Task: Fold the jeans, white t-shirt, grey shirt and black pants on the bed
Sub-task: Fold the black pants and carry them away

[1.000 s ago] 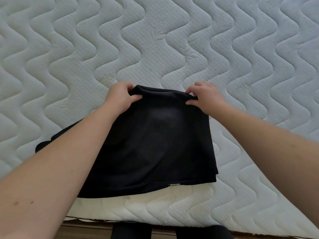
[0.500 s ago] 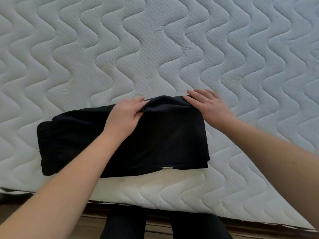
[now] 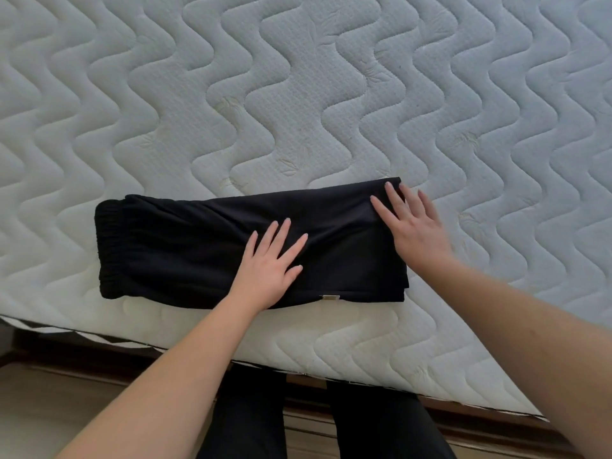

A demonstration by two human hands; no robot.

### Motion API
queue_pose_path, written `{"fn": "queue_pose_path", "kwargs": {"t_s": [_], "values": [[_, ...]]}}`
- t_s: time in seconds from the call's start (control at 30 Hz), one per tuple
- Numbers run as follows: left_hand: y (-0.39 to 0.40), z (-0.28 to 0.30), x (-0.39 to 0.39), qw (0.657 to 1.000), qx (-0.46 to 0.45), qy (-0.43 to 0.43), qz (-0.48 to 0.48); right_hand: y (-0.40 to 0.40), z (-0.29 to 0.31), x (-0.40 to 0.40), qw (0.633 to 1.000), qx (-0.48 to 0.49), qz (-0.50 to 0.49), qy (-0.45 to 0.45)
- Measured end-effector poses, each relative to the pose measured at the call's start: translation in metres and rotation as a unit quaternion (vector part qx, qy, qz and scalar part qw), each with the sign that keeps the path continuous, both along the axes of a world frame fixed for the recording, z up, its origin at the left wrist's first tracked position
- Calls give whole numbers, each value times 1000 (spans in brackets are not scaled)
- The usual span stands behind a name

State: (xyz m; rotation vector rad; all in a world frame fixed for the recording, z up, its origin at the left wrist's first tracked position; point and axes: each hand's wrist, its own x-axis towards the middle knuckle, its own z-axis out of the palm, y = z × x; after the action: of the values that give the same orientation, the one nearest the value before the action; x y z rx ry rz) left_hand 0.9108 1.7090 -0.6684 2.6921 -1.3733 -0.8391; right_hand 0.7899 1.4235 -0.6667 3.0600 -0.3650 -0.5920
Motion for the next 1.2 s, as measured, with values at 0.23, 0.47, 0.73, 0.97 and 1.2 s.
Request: {"fn": "queue_pose_path", "kwargs": {"t_s": [0.23,0.47,0.73,0.97,1.2], "values": [[-18,15,16,979,-166,-45,110,38,12,-4,990,28,-105,-88],[-52,-10,23,985,-55,-93,134,92,18,79,957,149,-124,-216],[-5,-45,33,989,9,-136,50,134,-19,111,981,125,-97,-114],[-6,-56,37,990,-6,-130,46,79,-47,62,988,41,-147,-37],[-8,-52,38,990,4,-134,39,25,-36,33,952,47,-302,-3]]}}
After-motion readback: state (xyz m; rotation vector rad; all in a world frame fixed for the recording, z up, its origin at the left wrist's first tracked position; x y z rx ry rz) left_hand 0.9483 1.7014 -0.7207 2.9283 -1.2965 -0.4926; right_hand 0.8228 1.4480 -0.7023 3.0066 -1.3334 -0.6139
